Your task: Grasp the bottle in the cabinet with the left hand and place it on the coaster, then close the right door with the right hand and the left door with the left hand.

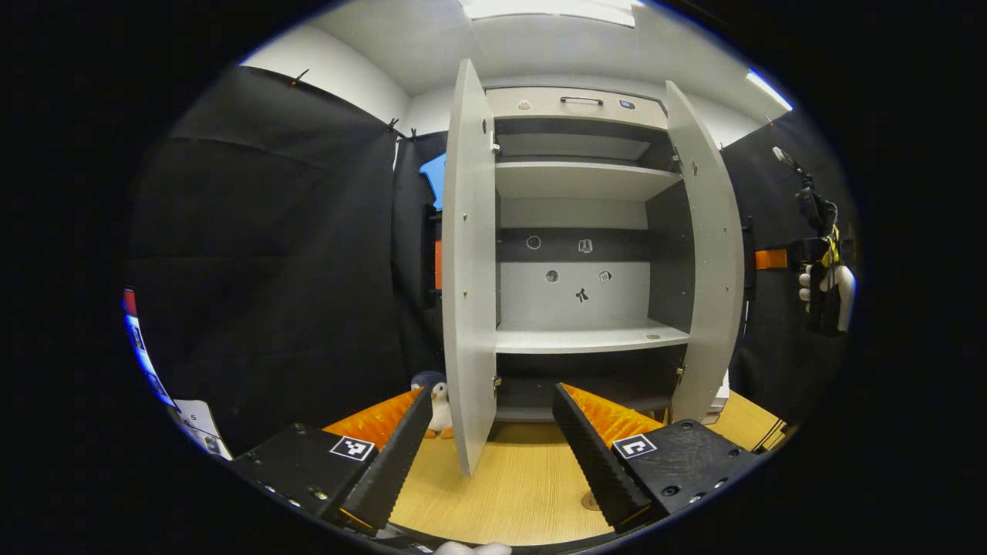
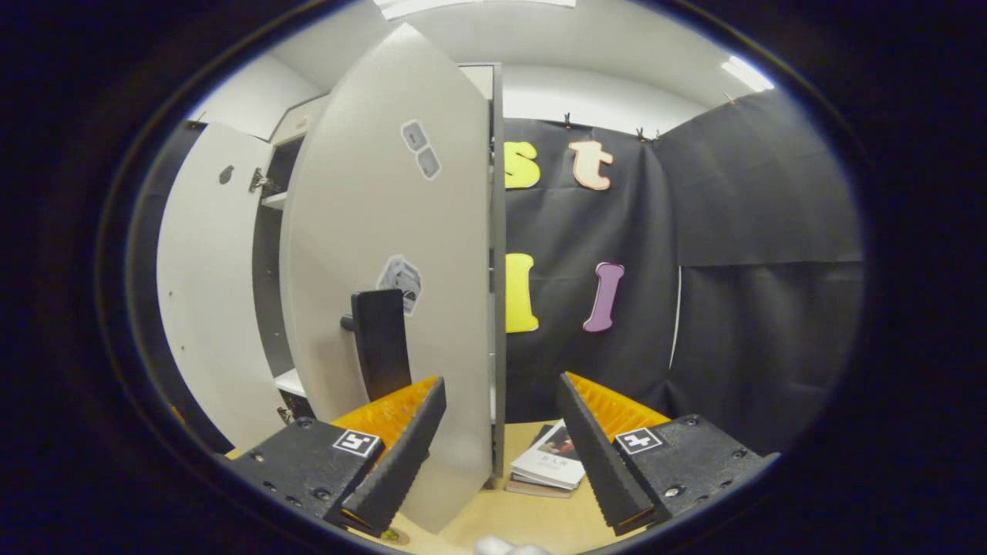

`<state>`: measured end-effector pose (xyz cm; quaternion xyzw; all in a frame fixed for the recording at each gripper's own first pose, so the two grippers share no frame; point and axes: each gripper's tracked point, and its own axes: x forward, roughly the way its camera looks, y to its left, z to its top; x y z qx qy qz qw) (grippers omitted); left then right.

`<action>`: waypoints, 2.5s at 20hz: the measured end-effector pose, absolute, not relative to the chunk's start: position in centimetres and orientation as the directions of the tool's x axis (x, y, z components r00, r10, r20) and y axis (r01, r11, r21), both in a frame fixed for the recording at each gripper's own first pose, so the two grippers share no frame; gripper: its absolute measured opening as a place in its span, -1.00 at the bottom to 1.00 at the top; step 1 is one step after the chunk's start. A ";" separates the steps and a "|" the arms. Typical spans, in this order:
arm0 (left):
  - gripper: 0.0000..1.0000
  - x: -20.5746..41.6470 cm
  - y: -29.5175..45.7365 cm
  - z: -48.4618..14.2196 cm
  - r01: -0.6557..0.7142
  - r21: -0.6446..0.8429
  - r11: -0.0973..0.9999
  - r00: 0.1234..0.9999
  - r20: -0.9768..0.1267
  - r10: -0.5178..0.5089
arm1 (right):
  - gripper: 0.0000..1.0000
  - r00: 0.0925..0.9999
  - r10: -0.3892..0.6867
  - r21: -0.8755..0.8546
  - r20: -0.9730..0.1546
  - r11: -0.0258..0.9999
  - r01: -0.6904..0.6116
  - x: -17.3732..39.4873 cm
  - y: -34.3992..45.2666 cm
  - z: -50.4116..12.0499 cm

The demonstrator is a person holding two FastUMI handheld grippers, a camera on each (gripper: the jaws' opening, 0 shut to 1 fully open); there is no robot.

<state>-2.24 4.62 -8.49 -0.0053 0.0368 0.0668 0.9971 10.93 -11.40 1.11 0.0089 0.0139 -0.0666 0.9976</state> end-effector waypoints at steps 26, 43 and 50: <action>0.84 0.9 12.6 -7.3 -0.109 -0.025 0.994 0.993 -0.049 0.108 | 0.92 0.986 0.026 0.014 -0.162 1.000 -0.024 4.9 -1.6 -4.3; 0.92 11.7 22.5 0.3 -0.184 0.011 0.983 0.981 0.055 0.184 | 0.92 0.962 -0.066 0.024 -0.265 0.997 0.075 -2.9 -2.3 -7.2; 0.81 13.0 22.3 1.4 -0.207 0.046 0.977 0.977 0.067 0.203 | 0.92 0.953 -0.113 0.075 -0.281 0.987 0.139 -5.3 -4.9 -7.5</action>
